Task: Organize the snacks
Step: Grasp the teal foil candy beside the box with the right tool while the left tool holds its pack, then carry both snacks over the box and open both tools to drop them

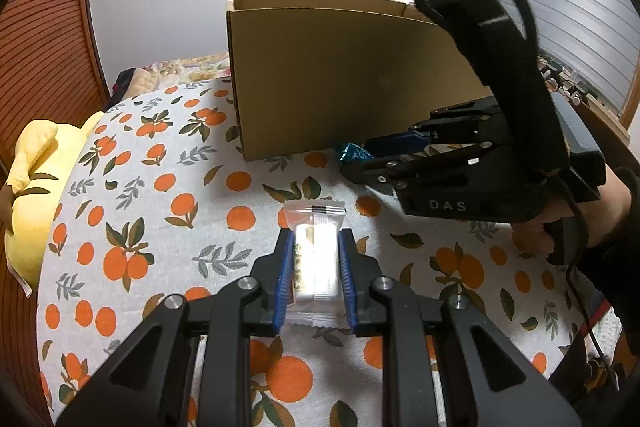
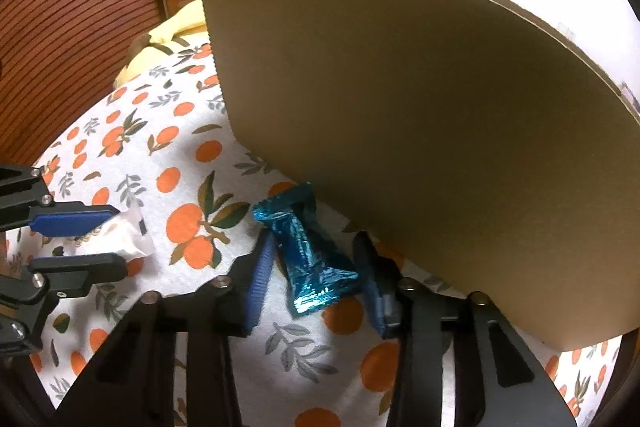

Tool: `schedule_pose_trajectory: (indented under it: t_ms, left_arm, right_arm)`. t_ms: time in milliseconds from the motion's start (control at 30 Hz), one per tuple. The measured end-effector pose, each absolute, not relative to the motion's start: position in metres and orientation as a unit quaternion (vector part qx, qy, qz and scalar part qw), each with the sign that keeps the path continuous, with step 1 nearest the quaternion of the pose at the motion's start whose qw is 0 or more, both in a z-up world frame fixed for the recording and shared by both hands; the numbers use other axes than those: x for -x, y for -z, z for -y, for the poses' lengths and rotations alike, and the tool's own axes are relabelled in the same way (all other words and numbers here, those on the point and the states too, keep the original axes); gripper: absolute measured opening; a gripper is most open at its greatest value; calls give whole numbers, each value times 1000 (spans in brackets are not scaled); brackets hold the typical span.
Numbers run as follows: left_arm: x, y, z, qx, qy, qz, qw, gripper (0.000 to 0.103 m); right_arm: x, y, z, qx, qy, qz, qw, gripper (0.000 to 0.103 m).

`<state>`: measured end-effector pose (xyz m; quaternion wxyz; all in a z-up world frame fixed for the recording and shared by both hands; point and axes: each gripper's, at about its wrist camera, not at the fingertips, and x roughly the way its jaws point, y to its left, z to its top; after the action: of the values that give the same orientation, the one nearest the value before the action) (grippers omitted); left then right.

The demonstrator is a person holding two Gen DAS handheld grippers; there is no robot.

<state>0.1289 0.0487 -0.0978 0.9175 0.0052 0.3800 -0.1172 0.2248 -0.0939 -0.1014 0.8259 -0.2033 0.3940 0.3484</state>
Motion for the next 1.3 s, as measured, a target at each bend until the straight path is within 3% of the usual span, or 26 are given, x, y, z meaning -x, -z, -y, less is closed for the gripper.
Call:
schedule_pose_trajectory:
  t_ms: [100, 700, 1300]
  left_arm:
    - [-129, 97, -49, -7, 117, -378, 918, 20]
    - [-134, 55, -29, -24, 134, -342, 930, 20]
    - [-167, -9, -2, -47, 147, -293, 943, 20]
  right_arm:
    - [-218, 100, 97, 205, -352, -393, 825, 22]
    - [-170, 44, 158, 147, -354, -332, 862, 22]
    - [-181, -16, 211, 111, -313, -277, 901, 22]
